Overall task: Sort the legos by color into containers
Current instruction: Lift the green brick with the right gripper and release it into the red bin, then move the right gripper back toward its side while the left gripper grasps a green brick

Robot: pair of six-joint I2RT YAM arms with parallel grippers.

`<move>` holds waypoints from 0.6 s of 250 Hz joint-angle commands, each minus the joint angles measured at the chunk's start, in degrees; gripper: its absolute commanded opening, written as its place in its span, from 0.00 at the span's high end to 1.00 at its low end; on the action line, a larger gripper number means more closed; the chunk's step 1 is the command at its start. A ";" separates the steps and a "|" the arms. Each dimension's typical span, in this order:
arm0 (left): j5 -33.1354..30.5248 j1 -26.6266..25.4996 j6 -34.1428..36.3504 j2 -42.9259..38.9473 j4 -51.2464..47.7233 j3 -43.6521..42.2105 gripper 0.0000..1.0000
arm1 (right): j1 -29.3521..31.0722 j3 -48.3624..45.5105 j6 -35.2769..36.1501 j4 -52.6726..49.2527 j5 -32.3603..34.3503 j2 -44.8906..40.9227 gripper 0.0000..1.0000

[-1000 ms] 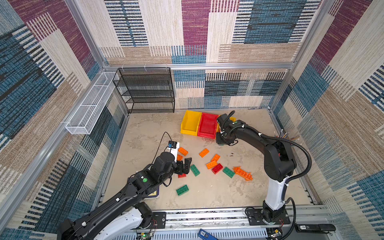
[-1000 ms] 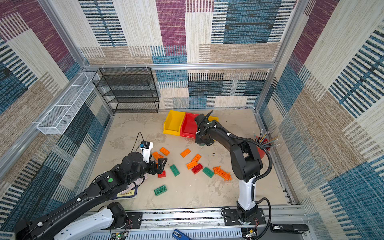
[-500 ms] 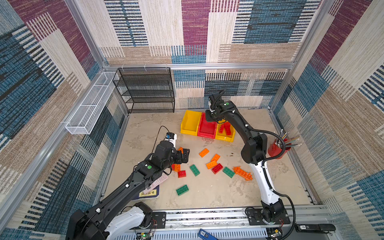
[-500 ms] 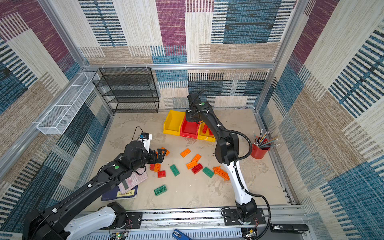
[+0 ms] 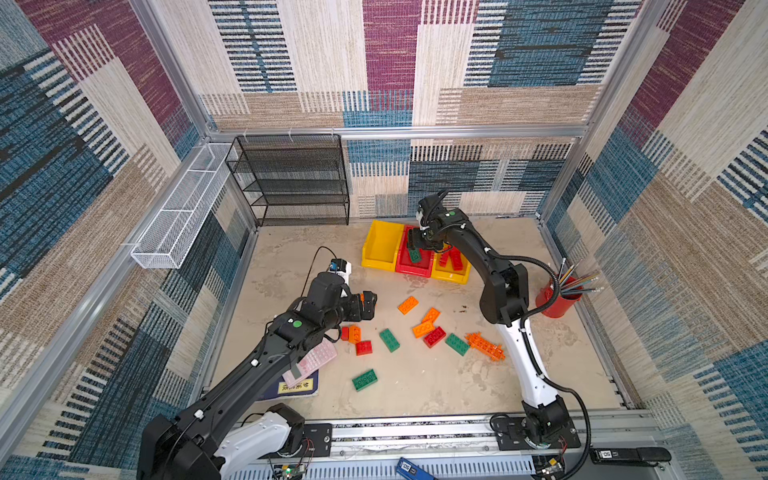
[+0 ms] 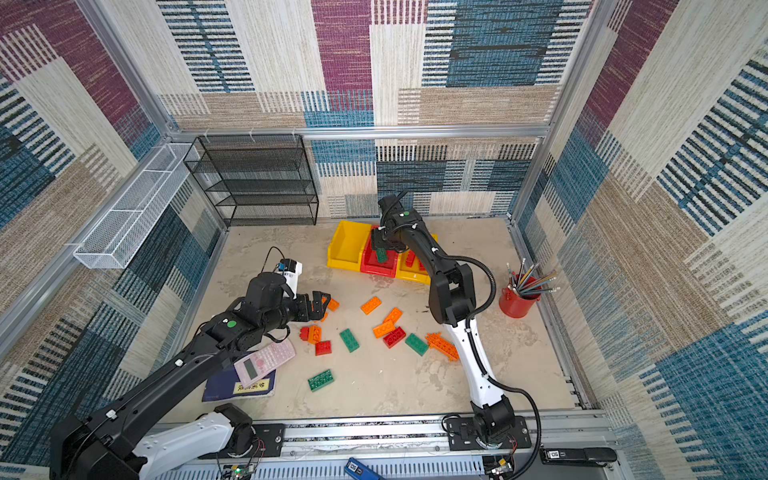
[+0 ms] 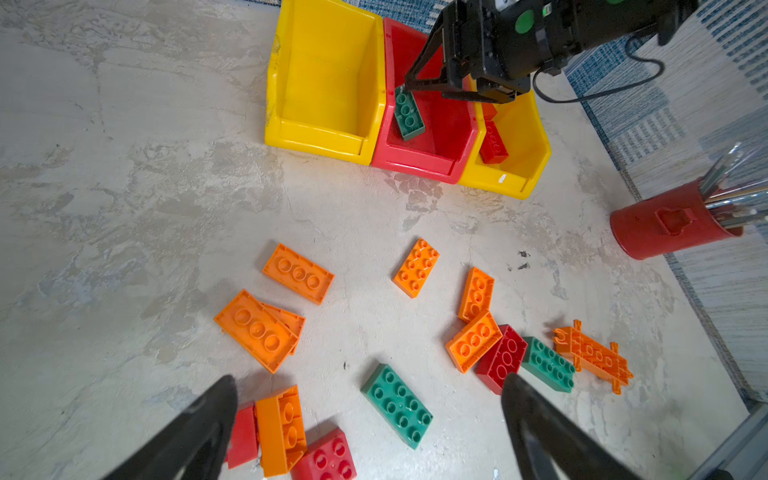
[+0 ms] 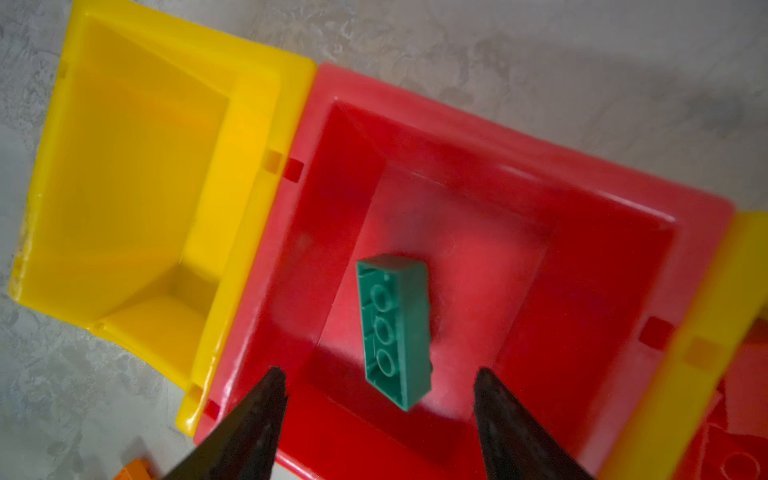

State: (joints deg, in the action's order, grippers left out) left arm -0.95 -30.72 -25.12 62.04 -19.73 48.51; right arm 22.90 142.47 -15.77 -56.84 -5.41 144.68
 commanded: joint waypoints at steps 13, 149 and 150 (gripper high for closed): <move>1.21 0.13 -1.96 0.89 -2.23 0.88 0.01 | -0.02 0.14 1.67 1.45 -0.96 -5.50 0.01; -5.88 -13.05 -18.62 -1.79 -5.63 -3.95 0.09 | 0.29 -43.45 2.02 9.45 -0.21 -40.96 0.00; -6.02 -13.23 -18.76 -1.77 -5.61 -3.95 0.09 | 0.30 -43.87 2.00 9.50 -0.17 -41.27 0.00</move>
State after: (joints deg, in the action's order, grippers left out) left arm -2.96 -40.40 -37.08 59.94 -24.32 45.36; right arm 23.14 106.94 -14.09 -52.12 -5.43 110.10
